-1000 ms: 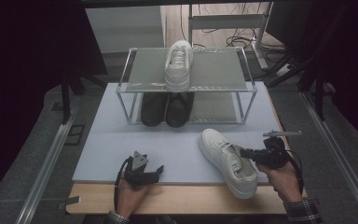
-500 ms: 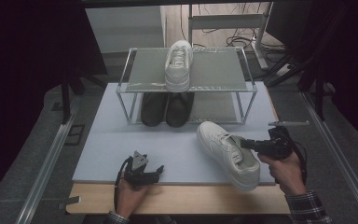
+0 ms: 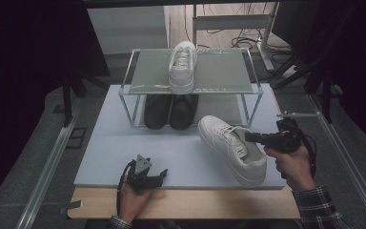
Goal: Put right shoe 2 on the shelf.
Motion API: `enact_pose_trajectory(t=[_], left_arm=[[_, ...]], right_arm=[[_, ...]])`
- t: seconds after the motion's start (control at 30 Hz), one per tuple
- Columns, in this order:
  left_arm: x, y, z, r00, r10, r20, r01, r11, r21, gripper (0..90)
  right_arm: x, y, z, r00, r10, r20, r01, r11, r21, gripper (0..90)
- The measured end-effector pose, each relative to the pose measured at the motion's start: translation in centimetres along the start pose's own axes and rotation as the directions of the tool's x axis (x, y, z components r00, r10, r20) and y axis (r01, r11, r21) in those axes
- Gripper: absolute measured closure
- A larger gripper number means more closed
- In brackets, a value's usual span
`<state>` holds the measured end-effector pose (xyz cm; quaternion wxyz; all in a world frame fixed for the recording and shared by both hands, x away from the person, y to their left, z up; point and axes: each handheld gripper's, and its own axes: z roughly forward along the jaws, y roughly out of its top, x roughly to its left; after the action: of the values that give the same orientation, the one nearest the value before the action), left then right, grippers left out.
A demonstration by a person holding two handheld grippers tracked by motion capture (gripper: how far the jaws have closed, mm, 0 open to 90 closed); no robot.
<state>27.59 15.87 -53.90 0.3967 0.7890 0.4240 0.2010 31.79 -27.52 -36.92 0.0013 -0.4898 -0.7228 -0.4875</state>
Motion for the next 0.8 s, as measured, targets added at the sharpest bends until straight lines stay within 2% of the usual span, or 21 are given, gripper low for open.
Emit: enact_pose_trajectory(t=[0.27, 0.43, 0.8], left_arm=[[0.0, 0.0, 0.0, 1.0, -0.001, 0.001, 0.001, 1.0, 0.001, 17.7], [0.0, 0.0, 0.0, 1.0, 0.002, 0.0, -0.002, 1.0, 0.003, 17.7], [0.0, 0.0, 0.0, 1.0, 0.002, 0.001, -0.002, 1.0, 0.002, 17.7]], right_arm=[[0.7, 1.9, -0.9, 0.9999, -0.001, -0.013, 0.001, 1.0, -0.011, 84.1], [1.5, 3.6, -1.8, 0.9991, 0.007, -0.041, -0.008, 1.0, -0.03, 84.1], [2.8, 5.4, -2.9, 0.9985, -0.01, -0.053, 0.008, 0.999, -0.034, 84.2]])
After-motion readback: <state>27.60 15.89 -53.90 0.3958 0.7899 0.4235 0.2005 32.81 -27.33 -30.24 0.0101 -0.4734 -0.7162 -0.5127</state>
